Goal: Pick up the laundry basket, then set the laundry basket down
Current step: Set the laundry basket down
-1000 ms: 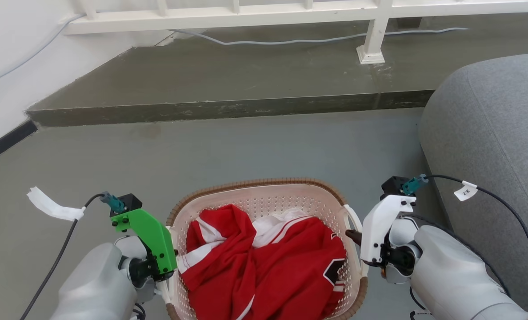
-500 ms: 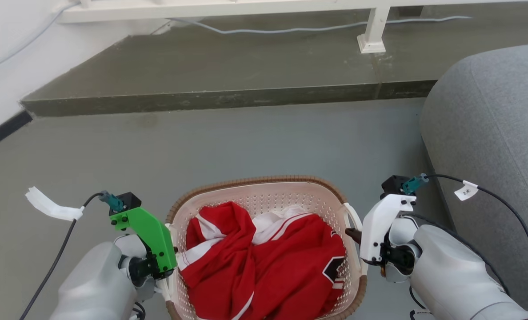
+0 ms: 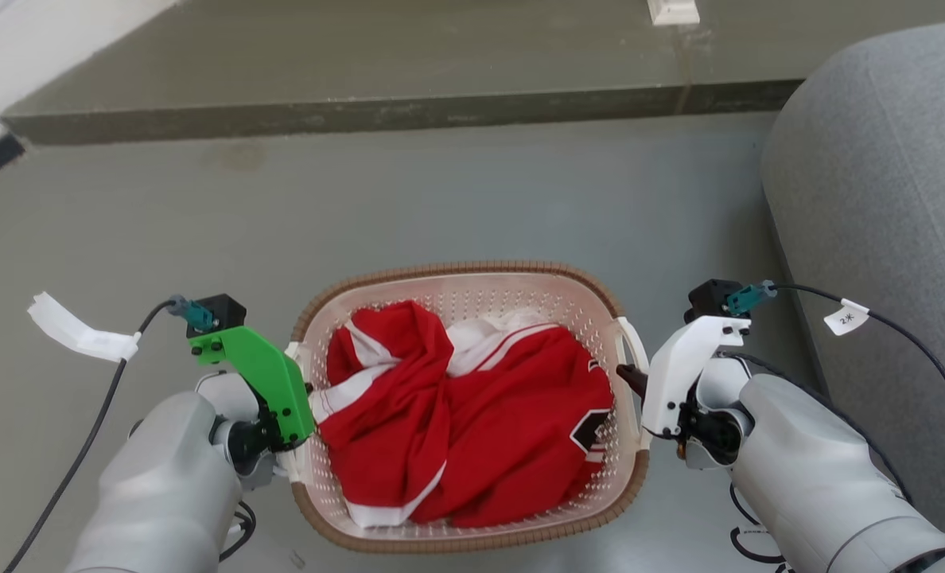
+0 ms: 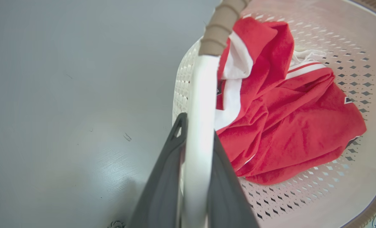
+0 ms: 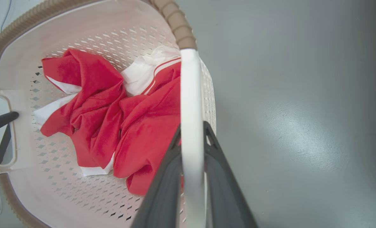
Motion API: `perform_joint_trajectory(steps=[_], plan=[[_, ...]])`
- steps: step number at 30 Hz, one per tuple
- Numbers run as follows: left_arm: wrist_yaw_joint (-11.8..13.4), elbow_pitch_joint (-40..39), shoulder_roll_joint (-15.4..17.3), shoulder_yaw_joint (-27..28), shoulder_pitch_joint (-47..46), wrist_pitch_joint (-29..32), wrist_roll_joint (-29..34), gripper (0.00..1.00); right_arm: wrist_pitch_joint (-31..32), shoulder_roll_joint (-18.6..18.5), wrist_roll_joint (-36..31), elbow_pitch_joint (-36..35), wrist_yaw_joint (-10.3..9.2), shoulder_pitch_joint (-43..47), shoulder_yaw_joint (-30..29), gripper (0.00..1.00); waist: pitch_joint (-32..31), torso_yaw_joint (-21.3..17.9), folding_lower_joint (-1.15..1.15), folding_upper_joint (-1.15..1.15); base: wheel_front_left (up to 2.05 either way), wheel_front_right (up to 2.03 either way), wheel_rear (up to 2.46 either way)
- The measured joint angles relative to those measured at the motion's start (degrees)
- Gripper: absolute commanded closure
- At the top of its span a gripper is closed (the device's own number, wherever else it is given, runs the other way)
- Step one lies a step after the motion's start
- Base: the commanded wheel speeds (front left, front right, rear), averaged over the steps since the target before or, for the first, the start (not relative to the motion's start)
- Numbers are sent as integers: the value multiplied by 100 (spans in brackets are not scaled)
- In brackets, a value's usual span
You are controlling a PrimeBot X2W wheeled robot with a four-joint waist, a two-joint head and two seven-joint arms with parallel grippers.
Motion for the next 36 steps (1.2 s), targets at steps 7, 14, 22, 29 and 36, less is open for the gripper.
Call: perform_joint_trajectory(steps=[7,14,22,29,36], plan=[[0,-73,26,-13,-229,-312,163,100,-245,-5,-63,-18,0,-198,12,100,450,-13,0,0,0,0,0],[-1,-133,58,-57,-456,-730,276,100,-501,-53,-275,-47,-2,-453,137,100,965,-16,0,0,0,0,0],[24,-121,62,-75,-616,-1225,443,100,-725,-77,-480,-55,-7,-694,272,100,1598,5,0,0,0,0,0],[51,-129,57,-87,-911,-1590,549,100,-1022,-138,-590,-110,-19,-1042,289,100,2165,26,1,0,0,0,0],[51,-92,46,-102,-1079,-1847,599,100,-1263,-148,-679,-114,-59,-1211,297,100,2697,38,1,0,0,0,0]])
